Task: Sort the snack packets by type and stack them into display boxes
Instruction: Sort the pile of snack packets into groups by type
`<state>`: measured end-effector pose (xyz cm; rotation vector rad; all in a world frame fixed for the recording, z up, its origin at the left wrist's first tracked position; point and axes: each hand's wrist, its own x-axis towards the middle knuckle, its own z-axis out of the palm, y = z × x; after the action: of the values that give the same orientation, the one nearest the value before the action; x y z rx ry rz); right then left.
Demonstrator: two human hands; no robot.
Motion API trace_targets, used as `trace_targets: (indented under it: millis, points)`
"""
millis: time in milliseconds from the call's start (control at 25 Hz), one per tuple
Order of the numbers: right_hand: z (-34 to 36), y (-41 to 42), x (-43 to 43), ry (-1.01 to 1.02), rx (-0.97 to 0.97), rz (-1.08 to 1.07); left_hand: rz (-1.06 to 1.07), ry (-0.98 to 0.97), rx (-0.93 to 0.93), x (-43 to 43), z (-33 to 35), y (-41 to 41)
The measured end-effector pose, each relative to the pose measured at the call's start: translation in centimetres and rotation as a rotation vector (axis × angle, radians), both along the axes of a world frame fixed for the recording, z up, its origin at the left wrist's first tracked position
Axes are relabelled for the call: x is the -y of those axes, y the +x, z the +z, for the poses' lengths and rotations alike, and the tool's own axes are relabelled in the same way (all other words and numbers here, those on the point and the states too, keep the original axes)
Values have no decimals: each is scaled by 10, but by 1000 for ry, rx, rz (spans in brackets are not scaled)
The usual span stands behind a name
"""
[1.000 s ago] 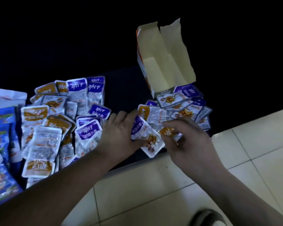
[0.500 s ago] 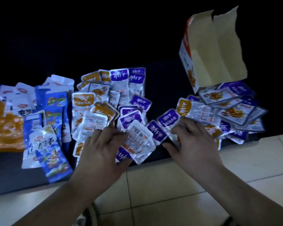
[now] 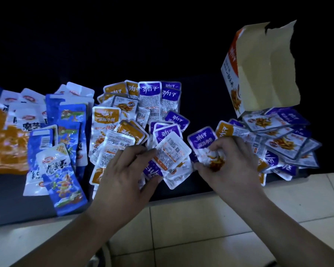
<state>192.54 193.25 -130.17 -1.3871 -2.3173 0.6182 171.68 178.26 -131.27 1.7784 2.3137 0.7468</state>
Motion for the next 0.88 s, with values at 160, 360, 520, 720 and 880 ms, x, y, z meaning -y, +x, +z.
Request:
trace_targets:
  millis: [160, 360, 520, 720, 880]
  points:
    - [25, -12, 7, 50, -123, 48, -42, -10, 102, 6, 1, 9]
    - [3, -33, 33, -136, -96, 301, 187, 60, 303, 0, 13, 10]
    - [4, -3, 17, -254, -206, 276, 117, 39, 298, 1, 13, 21]
    - [18, 55, -5, -223, -239, 135, -68, 44, 270, -15, 21, 49]
    - [21, 98, -29, -4, -169, -6, -359, -11, 141, -85, 21, 71]
